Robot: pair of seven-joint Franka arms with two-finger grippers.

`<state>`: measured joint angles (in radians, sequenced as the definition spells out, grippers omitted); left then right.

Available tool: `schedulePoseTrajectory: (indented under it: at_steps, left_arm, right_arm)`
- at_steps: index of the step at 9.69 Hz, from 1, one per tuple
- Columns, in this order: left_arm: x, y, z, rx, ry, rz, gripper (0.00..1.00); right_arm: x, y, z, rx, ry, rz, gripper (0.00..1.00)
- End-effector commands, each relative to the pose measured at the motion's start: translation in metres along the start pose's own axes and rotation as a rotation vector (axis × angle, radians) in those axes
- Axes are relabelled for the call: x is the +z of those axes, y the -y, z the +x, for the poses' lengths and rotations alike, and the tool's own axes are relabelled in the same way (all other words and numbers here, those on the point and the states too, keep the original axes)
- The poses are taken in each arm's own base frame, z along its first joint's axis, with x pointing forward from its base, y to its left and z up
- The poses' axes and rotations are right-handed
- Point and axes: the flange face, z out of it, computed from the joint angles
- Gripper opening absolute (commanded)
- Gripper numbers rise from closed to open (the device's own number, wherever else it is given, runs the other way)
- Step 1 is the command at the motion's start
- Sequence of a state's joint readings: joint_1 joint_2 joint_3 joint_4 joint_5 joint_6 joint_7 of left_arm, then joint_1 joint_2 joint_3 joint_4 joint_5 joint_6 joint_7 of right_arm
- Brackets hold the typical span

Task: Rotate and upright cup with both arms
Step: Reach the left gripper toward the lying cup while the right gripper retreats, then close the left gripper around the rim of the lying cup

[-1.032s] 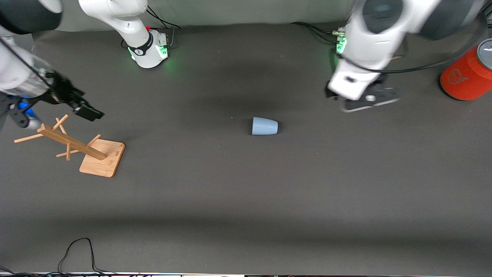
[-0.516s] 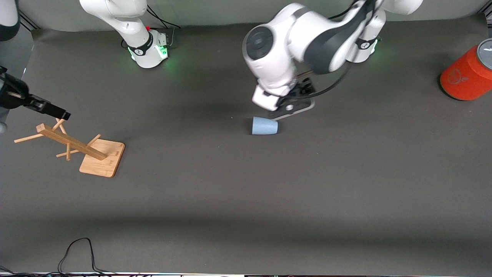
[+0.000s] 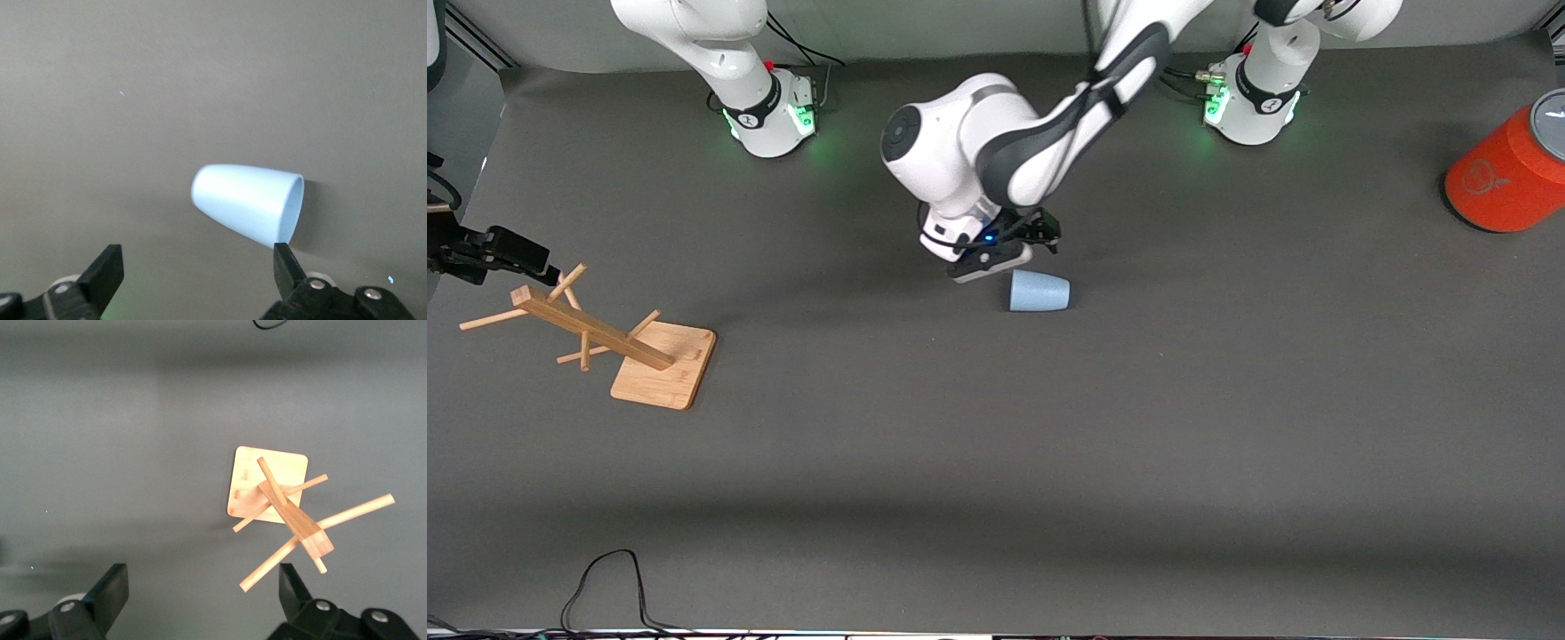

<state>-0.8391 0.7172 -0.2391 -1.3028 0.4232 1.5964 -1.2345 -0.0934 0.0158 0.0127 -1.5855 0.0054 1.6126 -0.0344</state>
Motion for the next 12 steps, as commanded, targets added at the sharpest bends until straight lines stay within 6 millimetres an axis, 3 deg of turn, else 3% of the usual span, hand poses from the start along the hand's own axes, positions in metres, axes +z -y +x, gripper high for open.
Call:
schedulePoseTrajectory:
  at_steps: [1,2,5,6,7,9,10,12]
  left_arm:
    - [0.03,-0.037,-0.025,0.014,-0.061,0.059,1.0]
    - [0.047,-0.045,-0.025,-0.008,-0.097,0.08,1.0]
    - [0.069,-0.047,-0.007,-0.038,-0.117,0.083,0.97]
    - [0.081,-0.053,-0.016,-0.028,-0.114,0.107,0.83]
    - [0.082,-0.053,-0.015,-0.043,-0.116,0.111,0.51]
    - [0.081,-0.05,-0.01,-0.045,-0.111,0.115,0.07]
    - [0.075,-0.049,-0.008,-0.043,-0.108,0.108,0.0]
    - [0.07,-0.045,-0.005,-0.039,-0.098,0.112,0.0]
  right_arm:
    - [-0.003,0.008,-0.004,-0.033,-0.021,0.0,1.0]
    - [-0.004,0.018,-0.004,-0.048,-0.022,0.0,1.0]
    - [-0.003,0.017,-0.002,-0.045,-0.028,-0.001,1.0]
    - [-0.004,0.017,-0.002,-0.045,-0.03,-0.001,1.0]
    - [-0.004,0.017,-0.003,-0.046,-0.031,-0.003,1.0]
    - [-0.004,0.017,-0.002,-0.054,-0.03,-0.005,1.0]
    - [-0.003,0.017,-0.002,-0.054,-0.028,-0.005,1.0]
    - [-0.002,0.018,0.001,-0.057,-0.033,-0.008,1.0]
